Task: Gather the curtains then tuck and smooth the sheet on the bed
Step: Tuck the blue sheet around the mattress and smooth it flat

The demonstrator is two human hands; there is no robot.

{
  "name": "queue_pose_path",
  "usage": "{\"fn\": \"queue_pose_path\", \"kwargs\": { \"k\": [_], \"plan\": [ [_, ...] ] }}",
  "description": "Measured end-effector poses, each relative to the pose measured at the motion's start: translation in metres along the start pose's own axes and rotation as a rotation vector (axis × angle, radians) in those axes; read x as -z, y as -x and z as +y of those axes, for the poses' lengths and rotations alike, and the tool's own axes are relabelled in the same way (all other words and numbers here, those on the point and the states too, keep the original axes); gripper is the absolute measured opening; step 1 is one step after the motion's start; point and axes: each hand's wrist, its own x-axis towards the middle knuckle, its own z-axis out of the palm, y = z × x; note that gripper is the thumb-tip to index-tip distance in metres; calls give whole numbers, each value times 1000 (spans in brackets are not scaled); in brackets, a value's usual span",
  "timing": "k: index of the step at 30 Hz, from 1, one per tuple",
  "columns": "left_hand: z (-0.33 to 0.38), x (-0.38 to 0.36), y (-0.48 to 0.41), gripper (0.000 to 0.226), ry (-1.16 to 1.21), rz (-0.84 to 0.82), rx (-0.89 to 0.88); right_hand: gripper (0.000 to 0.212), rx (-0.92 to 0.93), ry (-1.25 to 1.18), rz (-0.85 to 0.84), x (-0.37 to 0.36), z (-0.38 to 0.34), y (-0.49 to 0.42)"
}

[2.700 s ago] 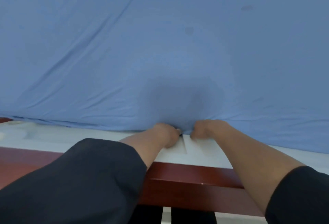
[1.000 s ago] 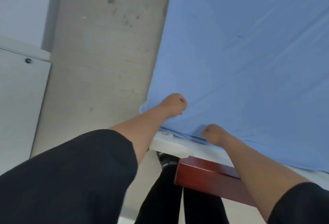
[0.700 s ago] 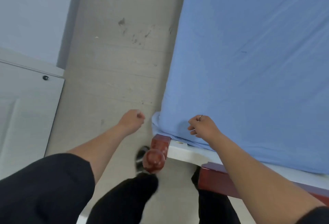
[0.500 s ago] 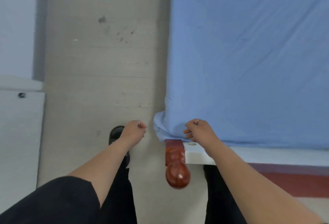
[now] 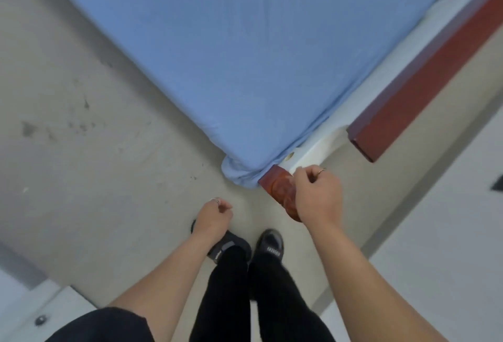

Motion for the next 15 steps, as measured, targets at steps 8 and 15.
{"fn": "queue_pose_path", "kwargs": {
  "k": [8,15],
  "plan": [
    [35,16,-42,7,-177,-12,-7,23,202,52,340,-9,10,1],
    [23,13,-72,37,-465,-40,-252,21,202,101,459,-13,13,-1]
  ]
}}
